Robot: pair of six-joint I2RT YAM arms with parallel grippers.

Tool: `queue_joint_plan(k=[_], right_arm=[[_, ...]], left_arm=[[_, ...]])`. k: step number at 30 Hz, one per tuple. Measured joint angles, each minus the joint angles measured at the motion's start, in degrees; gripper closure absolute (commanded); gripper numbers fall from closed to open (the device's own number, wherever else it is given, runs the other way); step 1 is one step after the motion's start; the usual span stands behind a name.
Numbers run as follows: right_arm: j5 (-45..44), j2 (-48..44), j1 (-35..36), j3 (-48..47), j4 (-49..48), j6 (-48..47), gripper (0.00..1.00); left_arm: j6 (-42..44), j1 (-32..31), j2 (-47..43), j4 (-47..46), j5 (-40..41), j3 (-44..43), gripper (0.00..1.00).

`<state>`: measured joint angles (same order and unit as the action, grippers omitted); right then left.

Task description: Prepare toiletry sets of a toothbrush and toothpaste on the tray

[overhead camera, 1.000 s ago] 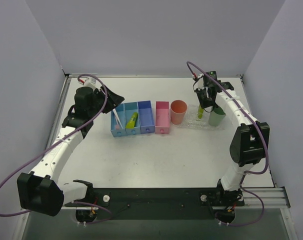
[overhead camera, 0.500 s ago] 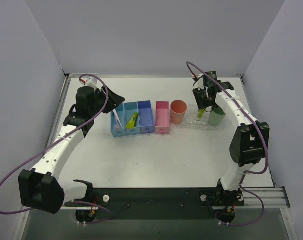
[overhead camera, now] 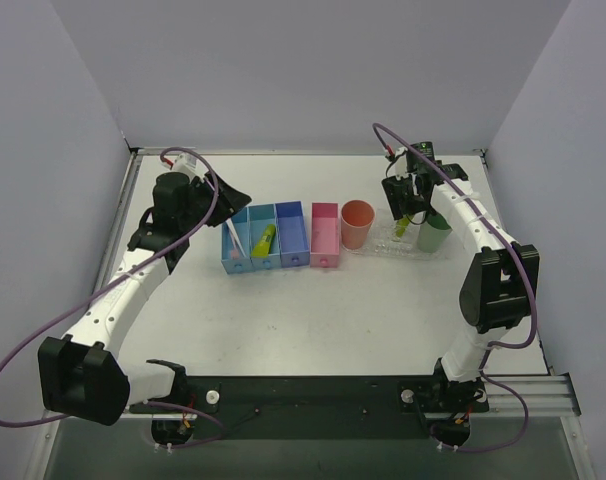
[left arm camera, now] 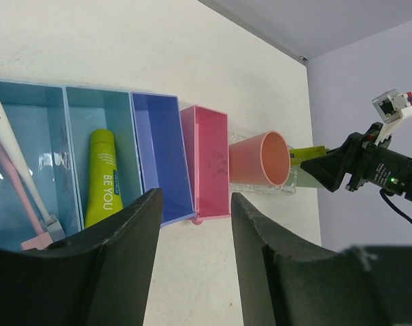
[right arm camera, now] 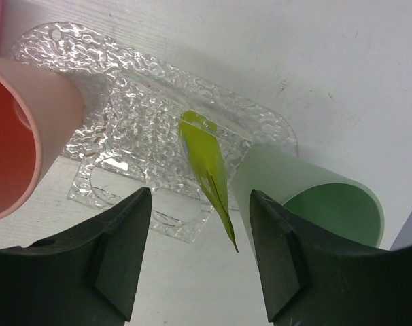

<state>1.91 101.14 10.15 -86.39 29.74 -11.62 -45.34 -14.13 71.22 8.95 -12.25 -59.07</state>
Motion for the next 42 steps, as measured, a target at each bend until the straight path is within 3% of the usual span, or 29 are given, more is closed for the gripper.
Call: queue_joint_plan(k=[7,14,21,25,42], right_arm=[[0.0,-0.1,0.0,0.0,-1.3,0.1,0.44],[0.3,-2.4,-0.1,0.0,-2.9,2.0,0.44],[1.9,-6.1,-1.1,-0.1,-4.0,4.2,0.43],[2.7,-7.0,-1.5,-0.1,-4.1,4.9,0.43],[5.2,-11.5,-1.9,4.4,-5.0,6.3,0.43]], left_arm=[[3.3,0.0,1.5,0.7,-0.5,-2.5,0.48],[12.7,-1.2,8.7,7.3,-3.0,-9.4,0.5],[24.2,-11.0,19.5,20.0,0.6,-17.6,0.5],[25.0,-13.7,22.6,23.6,1.3,-17.6,0.5],[27.5,-12.3,28.7,28.4,8.8,-21.6,0.48]])
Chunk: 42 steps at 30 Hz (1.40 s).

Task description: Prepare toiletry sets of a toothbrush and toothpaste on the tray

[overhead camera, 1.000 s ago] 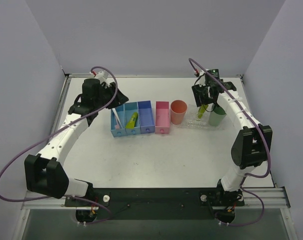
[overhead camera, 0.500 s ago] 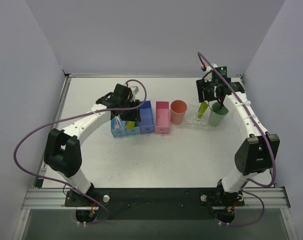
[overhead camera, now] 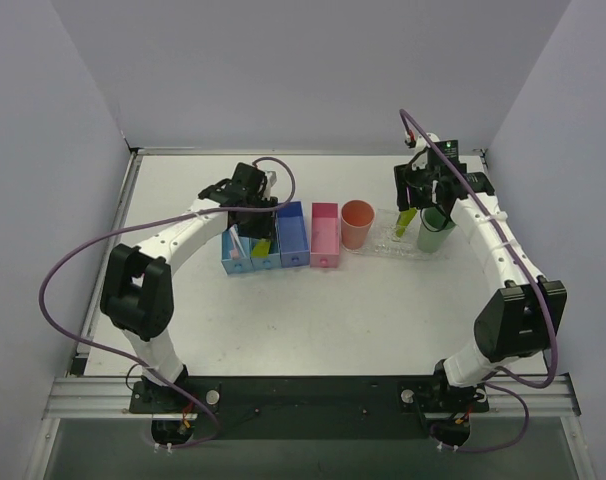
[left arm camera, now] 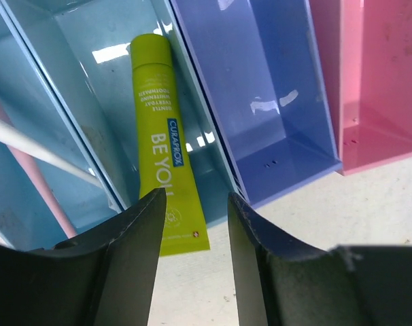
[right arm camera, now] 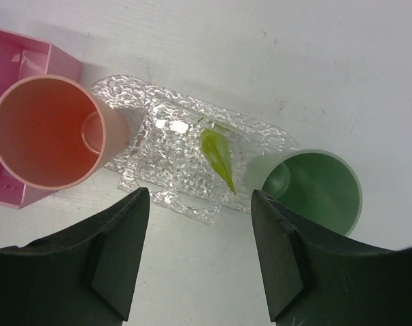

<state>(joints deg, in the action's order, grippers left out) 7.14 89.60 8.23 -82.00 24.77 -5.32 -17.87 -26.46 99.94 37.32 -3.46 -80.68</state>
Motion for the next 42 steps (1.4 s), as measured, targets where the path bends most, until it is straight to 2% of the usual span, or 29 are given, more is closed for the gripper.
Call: queue_joint_plan(k=[8,17,32,42], right_arm=[[0.2,-3.3,0.0,2.4,-0.2,0.7,0.43],[0.2,-6.1,0.0,4.4,-0.2,1.0,0.43],[0.4,-7.7,0.0,6.4,-0.1,1.0,0.43],[0.4,-8.1,0.0,6.5,-0.2,1.0,0.44]], left_arm=[[2.0,1.8,5.5,2.1,0.1,-3.4,0.47],[3.1,2.5,7.9,3.2,-1.3,-4.0,0.44],[3.2,2.5,10.6,4.2,-2.3,-5.6,0.46],[3.4,2.5,10.6,4.4,-2.3,-5.6,0.63]])
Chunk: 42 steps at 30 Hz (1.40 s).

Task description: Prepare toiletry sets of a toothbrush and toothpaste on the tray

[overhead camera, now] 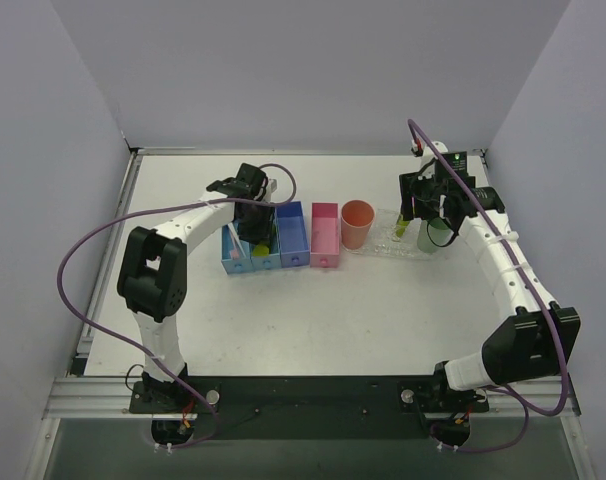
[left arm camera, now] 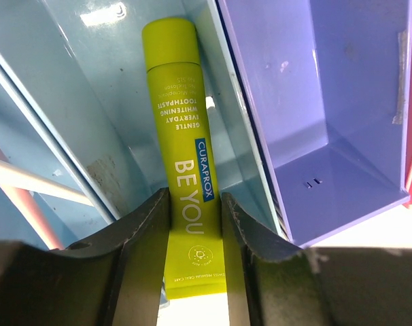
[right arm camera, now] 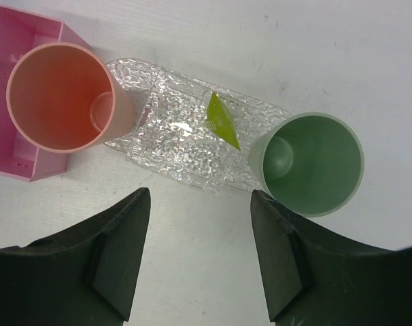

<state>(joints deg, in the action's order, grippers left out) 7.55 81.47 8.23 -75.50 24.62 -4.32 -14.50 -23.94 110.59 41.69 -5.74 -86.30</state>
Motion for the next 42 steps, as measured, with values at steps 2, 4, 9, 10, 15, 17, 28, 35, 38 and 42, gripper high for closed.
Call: queue_joint_plan(k=[2,4,9,10,15,17,28,35,38,42], right_arm=[[0.0,-0.2,0.0,0.0,0.0,0.0,0.44],[0.0,-0.4,0.0,0.1,0.0,0.0,0.44],[0.0,-0.8,0.0,0.1,0.0,0.0,0.44],[0.0,-0.9,0.0,0.1,0.0,0.0,0.45],[0.0,-1.6,0.0,0.1,0.0,0.4,0.45],[0.1,-1.9,0.0,0.0,0.0,0.7,0.45],[10.1,-2.5,0.2,-5.7,1.1,8.7,0.43],[20.2,0.4,5.0,-11.5,1.3,16.7,0.43],[25.1,3.4,7.3,-13.5,1.3,19.2,0.43],[33.9,8.3,7.8,-15.3,1.3,22.9,0.43]], left_arm=[[-0.1,0.0,0.0,0.0,0.0,0.0,0.65],[-0.2,0.0,0.0,0.0,-0.1,0.0,0.66],[-0.9,0.0,-0.3,0.5,-0.1,-0.4,0.67],[-1.0,0.0,-0.5,0.6,-0.1,-0.4,0.67],[-2.4,0.0,-3.6,0.5,-0.1,-0.4,0.68],[-2.9,0.1,-5.4,0.5,-0.1,-0.4,0.68],[-3.9,-0.4,-17.6,-3.2,-0.8,5.5,0.7],[-2.9,-3.4,-27.3,-10.4,-4.7,9.1,0.7],[-1.5,-5.8,-30.1,-13.7,-7.3,9.9,0.7],[0.6,-9.0,-31.6,-15.9,-9.9,10.0,0.7]])
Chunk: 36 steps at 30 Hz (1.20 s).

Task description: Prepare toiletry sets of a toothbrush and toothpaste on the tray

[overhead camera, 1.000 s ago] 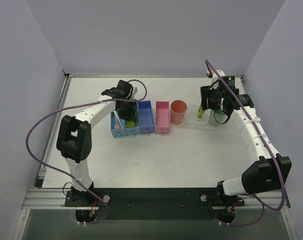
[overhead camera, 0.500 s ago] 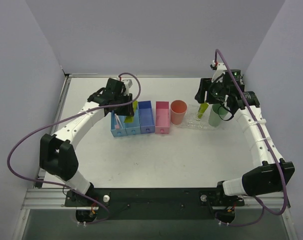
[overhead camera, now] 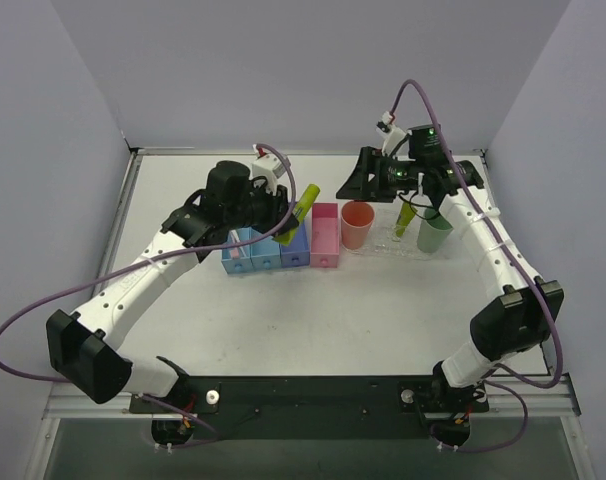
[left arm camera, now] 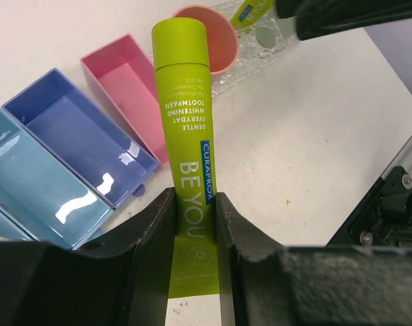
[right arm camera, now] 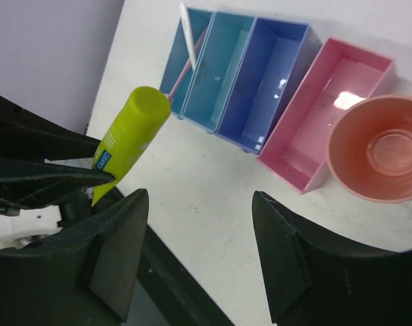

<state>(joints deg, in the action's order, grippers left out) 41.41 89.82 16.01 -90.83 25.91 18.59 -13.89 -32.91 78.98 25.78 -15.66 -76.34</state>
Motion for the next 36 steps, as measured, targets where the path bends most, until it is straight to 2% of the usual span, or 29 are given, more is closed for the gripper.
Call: queue_joint_plan(k=[6,14,32,36], right_arm=[[8.3,3.4,-1.8,-0.1,-0.1,5.0,0.43],[14.6,3.4,-2.0,0.1,-4.1,10.7,0.43],[18.1,7.7,1.2,0.4,-6.5,14.5,0.48],[18.6,8.0,1.4,0.4,-6.8,14.6,0.54]], left_arm=[[2.5,-2.8,-0.3,-0.1,-1.3,0.0,0.71],[3.8,-4.2,-1.4,0.1,-1.4,1.0,0.71],[5.2,-5.0,-1.9,0.0,-1.1,1.0,0.72],[5.2,-5.0,-1.9,-0.4,-1.0,1.1,0.72]])
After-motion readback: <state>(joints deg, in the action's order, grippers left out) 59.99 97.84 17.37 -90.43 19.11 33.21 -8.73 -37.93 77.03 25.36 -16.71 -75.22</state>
